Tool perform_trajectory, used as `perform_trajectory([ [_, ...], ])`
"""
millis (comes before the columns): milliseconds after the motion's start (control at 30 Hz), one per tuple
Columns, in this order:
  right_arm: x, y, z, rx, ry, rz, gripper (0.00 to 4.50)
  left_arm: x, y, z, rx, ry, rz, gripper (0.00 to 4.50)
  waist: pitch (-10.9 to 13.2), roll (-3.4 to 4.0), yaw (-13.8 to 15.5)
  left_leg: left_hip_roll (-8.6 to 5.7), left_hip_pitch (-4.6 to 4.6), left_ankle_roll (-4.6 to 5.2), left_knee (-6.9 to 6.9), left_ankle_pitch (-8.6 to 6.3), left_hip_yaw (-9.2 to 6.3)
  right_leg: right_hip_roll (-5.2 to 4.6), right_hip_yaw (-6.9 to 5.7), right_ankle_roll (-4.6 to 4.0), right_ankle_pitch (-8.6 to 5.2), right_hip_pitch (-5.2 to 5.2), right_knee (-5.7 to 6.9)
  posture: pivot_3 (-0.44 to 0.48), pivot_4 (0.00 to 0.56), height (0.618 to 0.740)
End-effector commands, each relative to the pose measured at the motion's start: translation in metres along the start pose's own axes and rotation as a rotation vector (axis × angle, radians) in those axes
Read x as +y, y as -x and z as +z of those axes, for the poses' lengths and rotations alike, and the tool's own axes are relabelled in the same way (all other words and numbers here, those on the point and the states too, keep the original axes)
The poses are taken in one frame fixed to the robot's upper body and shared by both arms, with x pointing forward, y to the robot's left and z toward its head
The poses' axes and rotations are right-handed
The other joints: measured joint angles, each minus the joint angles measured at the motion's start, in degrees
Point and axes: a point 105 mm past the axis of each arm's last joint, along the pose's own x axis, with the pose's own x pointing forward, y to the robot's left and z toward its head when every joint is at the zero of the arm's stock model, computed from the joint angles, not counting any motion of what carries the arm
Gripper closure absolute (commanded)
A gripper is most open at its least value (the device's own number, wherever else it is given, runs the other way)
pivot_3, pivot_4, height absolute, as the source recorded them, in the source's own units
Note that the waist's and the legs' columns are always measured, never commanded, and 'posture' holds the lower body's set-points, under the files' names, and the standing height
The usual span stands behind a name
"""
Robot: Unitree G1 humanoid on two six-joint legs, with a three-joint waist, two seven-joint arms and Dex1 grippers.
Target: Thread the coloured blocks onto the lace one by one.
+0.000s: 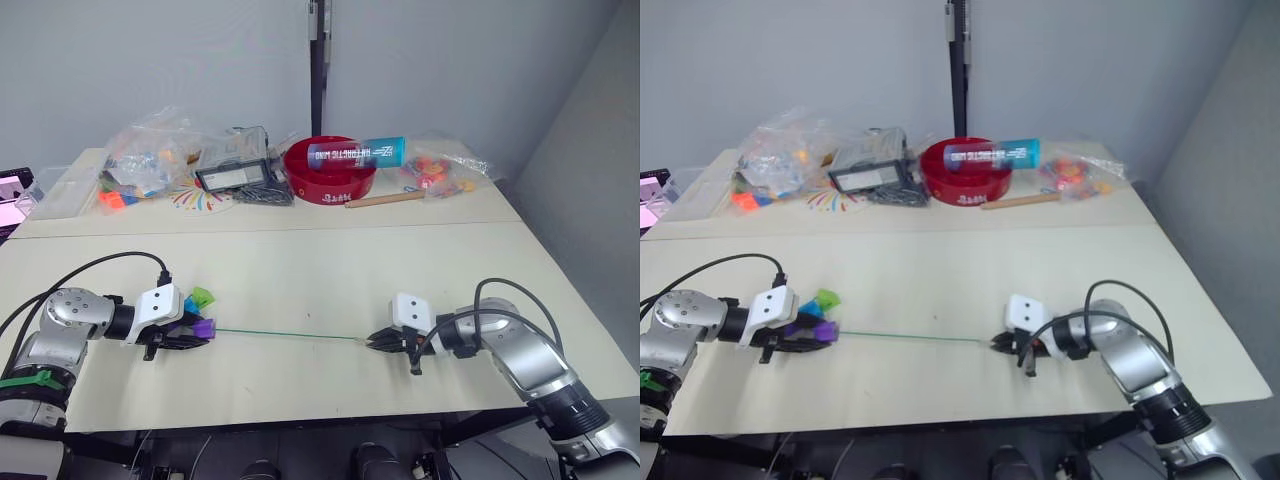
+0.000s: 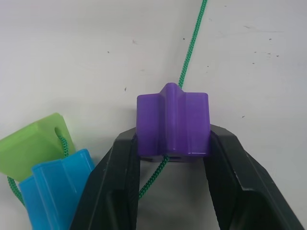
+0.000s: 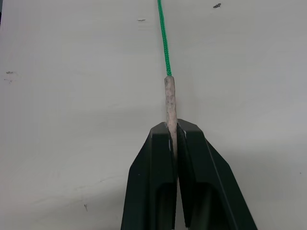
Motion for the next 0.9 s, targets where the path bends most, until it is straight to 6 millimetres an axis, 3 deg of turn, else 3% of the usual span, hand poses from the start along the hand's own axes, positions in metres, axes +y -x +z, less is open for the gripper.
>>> perform_trajectory([
  [33,0.002,-0.001,0.01,-0.023,0.031,0.008,4.5,-0.016,-0.008,-0.019,0.056,0.07,-0.068,3.13,0.0,0.0,0.1,0.0,-0.01,0.0,0.0,0.0,0.0,-0.01,0.0,0.0,0.0,0.0,0.0,0.0,0.15,0.731],
  [200,0.003,-0.004,0.015,-0.039,0.032,0.01,4.5,-0.012,-0.016,-0.013,0.068,0.029,-0.066,3.13,-0.03,0.05,0.39,-0.03,-0.04,0.0,0.0,0.0,0.01,-0.04,-0.01,0.01,0.0,0.0,-0.03,0.0,0.15,0.731],
  [267,0.003,-0.004,0.016,-0.04,0.032,0.012,4.5,-0.011,-0.02,-0.009,0.071,0.005,-0.072,2.1,-0.05,0.08,0.61,-0.06,-0.06,0.0,0.0,0.0,0.01,-0.08,-0.01,0.02,-0.01,0.0,-0.03,0.0,0.15,0.731],
  [400,0.004,-0.006,0.017,-0.043,0.031,0.014,4.5,-0.012,-0.025,-0.003,0.08,-0.021,-0.088,0.89,-0.06,0.1,1.06,-0.14,-0.11,0.0,0.0,0.0,0.03,-0.17,-0.02,0.08,-0.05,0.0,-0.06,0.0,0.15,0.731],
  [700,0.006,-0.007,0.019,-0.05,0.031,0.017,4.5,-0.009,-0.018,0.008,0.065,-0.042,-0.093,0.89,-0.06,0.1,1.45,-0.15,-0.14,0.03,0.0,-0.02,0.1,-0.2,-0.02,0.12,-0.07,-0.02,-0.11,0.0,0.15,0.731],
  [900,0.005,-0.008,0.018,-0.049,0.021,0.016,4.5,-0.007,-0.004,0.03,0.058,-0.055,-0.095,0.89,-0.03,0.06,1.45,-0.14,-0.24,0.03,0.0,-0.02,0.09,-0.2,-0.02,0.12,-0.07,-0.12,-0.12,0.0,0.15,0.731],
])
